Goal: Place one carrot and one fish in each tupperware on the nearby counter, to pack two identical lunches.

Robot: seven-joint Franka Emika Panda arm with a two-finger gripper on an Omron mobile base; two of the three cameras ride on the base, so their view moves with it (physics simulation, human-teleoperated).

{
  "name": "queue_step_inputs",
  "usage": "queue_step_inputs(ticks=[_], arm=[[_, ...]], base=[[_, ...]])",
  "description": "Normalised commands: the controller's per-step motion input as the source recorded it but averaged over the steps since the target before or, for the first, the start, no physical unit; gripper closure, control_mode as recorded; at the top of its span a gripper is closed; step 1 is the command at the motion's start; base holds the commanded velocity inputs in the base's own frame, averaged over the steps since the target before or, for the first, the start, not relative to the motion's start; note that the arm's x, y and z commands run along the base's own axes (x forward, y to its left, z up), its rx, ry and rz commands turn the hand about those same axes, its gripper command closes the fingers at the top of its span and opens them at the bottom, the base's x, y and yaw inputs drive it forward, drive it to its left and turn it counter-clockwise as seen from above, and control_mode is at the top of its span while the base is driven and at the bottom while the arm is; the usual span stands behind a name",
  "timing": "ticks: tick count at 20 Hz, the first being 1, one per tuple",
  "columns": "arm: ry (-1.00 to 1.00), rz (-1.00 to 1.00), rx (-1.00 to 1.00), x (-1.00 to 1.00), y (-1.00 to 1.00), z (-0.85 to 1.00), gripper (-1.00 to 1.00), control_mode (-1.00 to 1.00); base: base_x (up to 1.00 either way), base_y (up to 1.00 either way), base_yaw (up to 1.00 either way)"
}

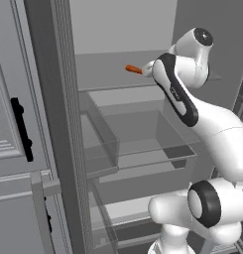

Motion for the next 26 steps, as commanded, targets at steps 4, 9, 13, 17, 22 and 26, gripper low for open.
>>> queue_step_inputs(ticks=[4,9,13,17,22,26], arm=[[0.13,0.07,0.00,0.89,0.03,-0.10,-1.00,-1.00],[0.05,0.05,0.00,0.82,0.01,-0.09,-1.00,-1.00],[0.00,0.05,-0.02,0.69,0.08,-0.30,-1.00,-1.00],[-0.11,0.04,-0.13,0.23,0.34,-0.54,-1.00,-1.00],[-0.10,0.01,-0.15,-0.12,0.27,-0.41,-1.00,-1.00],[0.34,0.00,-0.01,0.15,-0.01,-0.37,-1.00,-1.00]], base=[[0.00,0.00,0.00],[0.00,0.00,0.00],[0.00,0.00,0.00],[0.00,0.00,0.00],[0.00,0.00,0.00],[0.00,0.00,0.00]])
